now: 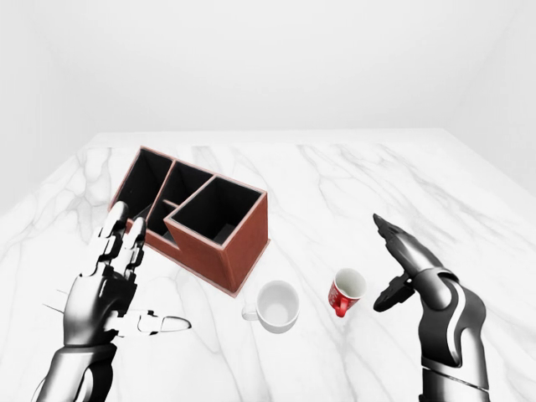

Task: Pick up the red mug and place it to the right of the caddy.

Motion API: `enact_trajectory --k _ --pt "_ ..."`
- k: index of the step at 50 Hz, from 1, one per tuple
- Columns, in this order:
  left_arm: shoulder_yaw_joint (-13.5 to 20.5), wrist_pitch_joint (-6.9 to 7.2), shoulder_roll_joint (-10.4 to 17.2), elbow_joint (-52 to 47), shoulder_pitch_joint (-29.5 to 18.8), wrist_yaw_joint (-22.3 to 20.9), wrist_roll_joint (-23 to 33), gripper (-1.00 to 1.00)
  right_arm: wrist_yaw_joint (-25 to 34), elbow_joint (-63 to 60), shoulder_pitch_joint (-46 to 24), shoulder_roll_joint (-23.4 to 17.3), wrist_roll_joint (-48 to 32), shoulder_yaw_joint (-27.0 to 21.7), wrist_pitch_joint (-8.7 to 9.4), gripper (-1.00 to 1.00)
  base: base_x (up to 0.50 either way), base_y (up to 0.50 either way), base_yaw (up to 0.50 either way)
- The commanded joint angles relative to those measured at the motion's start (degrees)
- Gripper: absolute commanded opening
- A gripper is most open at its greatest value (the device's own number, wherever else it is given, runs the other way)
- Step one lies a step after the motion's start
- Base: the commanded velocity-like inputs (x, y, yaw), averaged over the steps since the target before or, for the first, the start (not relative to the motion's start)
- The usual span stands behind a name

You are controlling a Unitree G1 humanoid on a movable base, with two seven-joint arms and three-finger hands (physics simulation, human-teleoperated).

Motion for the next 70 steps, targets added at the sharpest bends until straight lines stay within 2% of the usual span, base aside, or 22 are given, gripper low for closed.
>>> enact_trajectory --k 1,5,8,16,19,24,27,29,34,36,39,40,44,47,51,52,54,56,59,62,68,70 --pt "-0.19 -0.29 -0.05 -0.02 0.35 -0.01 0.06 1.0 0.0 1.41 -1.09 -0.58 -4.49 1.83 -1.34 1.0 0.0 0.0 0.0" --pt "-0.7 -0.6 0.04 0.66 0.12 0.29 0.5 1.0 0.0 2.16 -3.12 -0.76 -5.57 3.13 -0.81 1.0 0.0 0.0 0.0" --pt "-0.69 -0.17 0.21 0.15 0.13 0.38 0.38 1.0 0.0 1.95 -3.96 -0.88 -5.99 3.59 -0.46 1.0 0.0 0.0 0.0" --pt "0.19 0.07 -0.01 0.11 -0.12 0.0 -0.07 1.0 0.0 1.99 -4.57 -0.45 -7.12 4.81 -0.21 1.0 0.0 0.0 0.0" --pt "0.15 0.21 -0.06 0.28 -0.32 0.07 0.06 1.0 0.0 2.6 -4.35 -0.27 -7.72 5.32 -0.87 1.0 0.0 0.0 0.0" --pt "0.26 -0.02 -0.06 -0.45 0.4 -0.1 -0.18 1.0 0.0 1.78 -4.28 0.28 -7.89 5.44 -0.3 1.0 0.0 0.0 0.0" --pt "0.31 0.61 -0.14 -0.97 0.28 -0.14 -0.19 1.0 0.0 1.59 -3.51 0.59 -8.22 5.55 -0.7 1.0 0.0 0.0 0.0" --pt "0.16 0.03 -0.21 -0.42 0.37 -0.14 -0.1 1.0 0.0 1.56 -3.21 1.0 -8.29 5.64 -0.87 1.0 0.0 0.0 0.0" --pt "0.13 0.69 -0.18 -2.05 1.05 -0.19 -0.24 1.0 0.0 3.12 -2.44 1.88 -8.82 6.52 -1.7 1.0 0.0 0.0 0.0" --pt "0.05 0.18 -0.2 -1.75 1.17 -0.19 -0.04 1.0 0.0 4.0 -2.38 1.92 -9.2 6.88 -2.15 1.0 0.0 0.0 0.0" --pt "-0.06 0.26 -0.18 -1.59 0.92 -0.11 0.11 1.0 0.0 4.39 -2.36 2.11 -9.66 7.3 -2.17 1.0 0.0 0.0 0.0" --pt "-0.1 -0.23 -0.19 -1.25 1.05 -0.12 0.13 1.0 0.0 4.46 -2.28 2.16 -9.84 7.42 -2.27 1.0 0.0 0.0 0.0" --pt "0.08 0.06 -0.14 -1.77 1.18 -0.21 -0.07 1.0 0.0 5.63 -2.26 2.24 -10.39 7.88 -2.75 1.0 0.0 0.0 0.0" --pt "0.0 -0.1 -0.19 -1.22 0.93 -0.14 0.06 1.0 0.0 6.22 -3.21 2.31 -10.57 8.33 -2.17 1.0 0.0 0.0 0.0" --pt "0.13 0.23 -0.12 -1.74 1.04 -0.18 -0.12 1.0 0.0 7.69 -3.4 2.19 -10.89 8.74 -2.39 1.0 0.0 0.0 0.0" --pt "0.19 -0.05 -0.15 -1.56 1.12 -0.22 -0.15 1.0 0.0 8.04 -3.52 2.1 -10.82 8.8 -2.47 1.0 0.0 0.0 0.0" --pt "0.28 0.34 -0.18 -1.84 1.0 -0.24 -0.19 1.0 0.0 8.14 -3.71 2.02 -10.73 8.8 -2.18 1.0 0.0 0.0 0.0" --pt "0.21 -0.29 -0.24 -1.21 1.04 -0.3 -0.12 1.0 0.0 8.13 -3.68 1.92 -10.64 8.79 -2.1 1.0 0.0 0.0 0.0" --pt "0.19 0.16 -0.22 -1.31 0.77 -0.21 0.01 1.0 0.0 7.66 -4.26 1.64 -10.18 8.55 -1.52 1.0 0.0 0.0 0.0" --pt "0.06 -0.32 -0.25 -0.99 0.94 -0.18 0.08 1.0 0.0 8.28 -4.93 1.36 -10.08 8.7 -1.3 1.0 0.0 0.0 0.0" --pt "0.24 0.28 -0.16 -1.52 0.85 -0.19 -0.06 1.0 0.0 9.15 -5.2 1.38 -10.33 9.48 -1.22 1.0 0.0 0.0 0.0" --pt "0.3 0.1 -0.19 -1.46 0.91 -0.25 -0.07 1.0 0.0 9.8 -5.67 1.35 -10.42 9.74 -1.13 1.0 0.0 0.0 0.0"
